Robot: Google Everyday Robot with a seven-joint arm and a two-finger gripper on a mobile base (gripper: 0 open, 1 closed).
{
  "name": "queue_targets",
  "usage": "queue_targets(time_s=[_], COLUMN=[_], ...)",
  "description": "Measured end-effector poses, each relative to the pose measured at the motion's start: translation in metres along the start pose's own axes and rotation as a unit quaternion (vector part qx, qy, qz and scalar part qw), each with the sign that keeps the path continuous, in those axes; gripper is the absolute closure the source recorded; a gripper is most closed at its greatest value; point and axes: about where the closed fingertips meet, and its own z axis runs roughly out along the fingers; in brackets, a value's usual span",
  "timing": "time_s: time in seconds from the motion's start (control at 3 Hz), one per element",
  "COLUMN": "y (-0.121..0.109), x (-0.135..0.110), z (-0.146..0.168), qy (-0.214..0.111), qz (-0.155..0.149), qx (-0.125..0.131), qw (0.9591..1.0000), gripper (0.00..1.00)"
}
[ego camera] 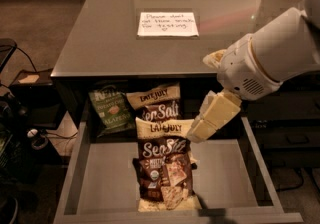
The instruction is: Pick green jalapeno chip bag from bottom drawer and place on counter
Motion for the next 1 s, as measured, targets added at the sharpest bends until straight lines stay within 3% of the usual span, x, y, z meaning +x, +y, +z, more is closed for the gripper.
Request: queue_targets(time_s=[0.33,1.0], y=[0.005,0.033], x=[-0.003,-0.029], z=[0.005,0.088], qy=[-0.002,-0.008], qz=[-0.014,-0.086], qx=[-0.001,0.004], qw=[0.9999,0.9963], gripper=[0.0,0.0])
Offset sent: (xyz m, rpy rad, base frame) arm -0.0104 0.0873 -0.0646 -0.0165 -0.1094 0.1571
